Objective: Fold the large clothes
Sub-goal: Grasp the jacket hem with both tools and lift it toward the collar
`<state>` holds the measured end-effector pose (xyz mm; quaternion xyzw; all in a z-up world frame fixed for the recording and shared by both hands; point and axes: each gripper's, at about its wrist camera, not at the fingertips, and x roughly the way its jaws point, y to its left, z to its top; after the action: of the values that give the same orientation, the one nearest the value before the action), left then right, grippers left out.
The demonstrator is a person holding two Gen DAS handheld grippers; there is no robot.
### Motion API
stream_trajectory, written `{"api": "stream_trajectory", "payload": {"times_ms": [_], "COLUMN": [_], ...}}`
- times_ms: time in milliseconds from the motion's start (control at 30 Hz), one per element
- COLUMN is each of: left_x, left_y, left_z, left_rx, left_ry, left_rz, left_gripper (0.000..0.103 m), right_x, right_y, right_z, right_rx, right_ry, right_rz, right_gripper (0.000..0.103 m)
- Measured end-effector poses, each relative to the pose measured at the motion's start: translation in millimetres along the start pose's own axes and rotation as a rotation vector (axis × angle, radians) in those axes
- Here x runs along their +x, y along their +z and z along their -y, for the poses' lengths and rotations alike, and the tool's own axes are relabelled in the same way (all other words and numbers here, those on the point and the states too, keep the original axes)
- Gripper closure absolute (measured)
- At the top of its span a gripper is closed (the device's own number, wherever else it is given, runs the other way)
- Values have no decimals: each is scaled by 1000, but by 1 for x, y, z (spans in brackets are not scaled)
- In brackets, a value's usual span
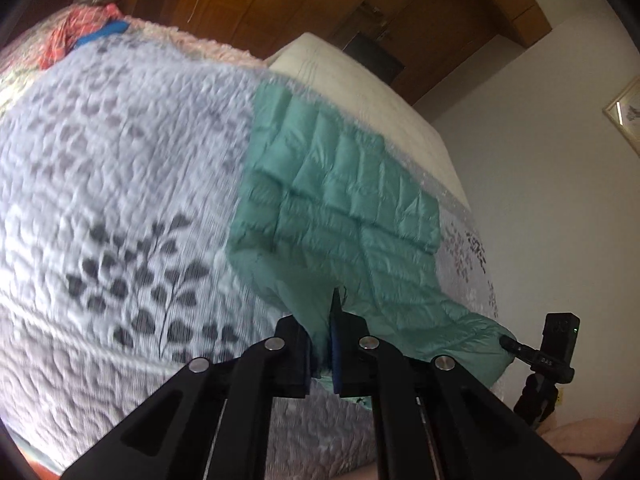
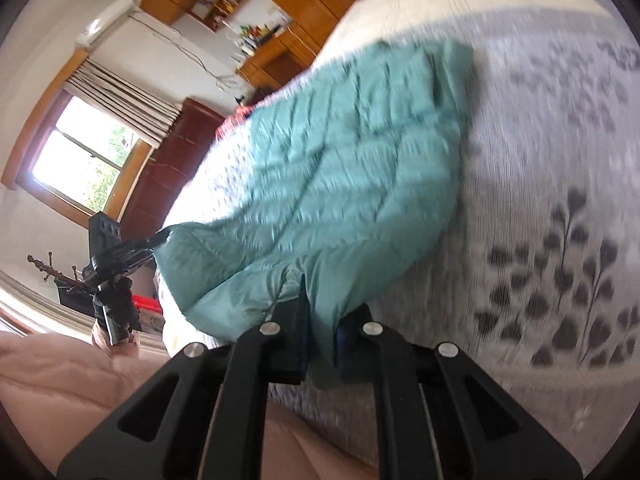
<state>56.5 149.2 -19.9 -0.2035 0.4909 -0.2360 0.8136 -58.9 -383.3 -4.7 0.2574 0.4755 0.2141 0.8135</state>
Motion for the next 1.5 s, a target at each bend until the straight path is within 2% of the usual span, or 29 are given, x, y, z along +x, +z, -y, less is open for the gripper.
{"api": "stream_trajectory", "payload": {"times_ms": [433,767,933,1267,1500], "left_x": [40,99,144,226,262], "left_y": [107,200,238,278,284], "left_z": [12,18,12,-33,-46], "left_rx": [62,79,69,-43,-53], "left_ry": [-16,3,39,98,155], "left_rz": [103,137,112,24,-17], "left_gripper": [96,96,97,97,96], "right_x": [7,41,70,138,178], "right_y": [119,213,251,307,321], "right_z": [-1,42,67,116,156], "right_rx": [-71,-1,34,139,238], "right_ry": [-34,-52,-69,-72,-92], "right_rz": [97,113,88,12,-42], "right_gripper": [95,95,95,95,95]}}
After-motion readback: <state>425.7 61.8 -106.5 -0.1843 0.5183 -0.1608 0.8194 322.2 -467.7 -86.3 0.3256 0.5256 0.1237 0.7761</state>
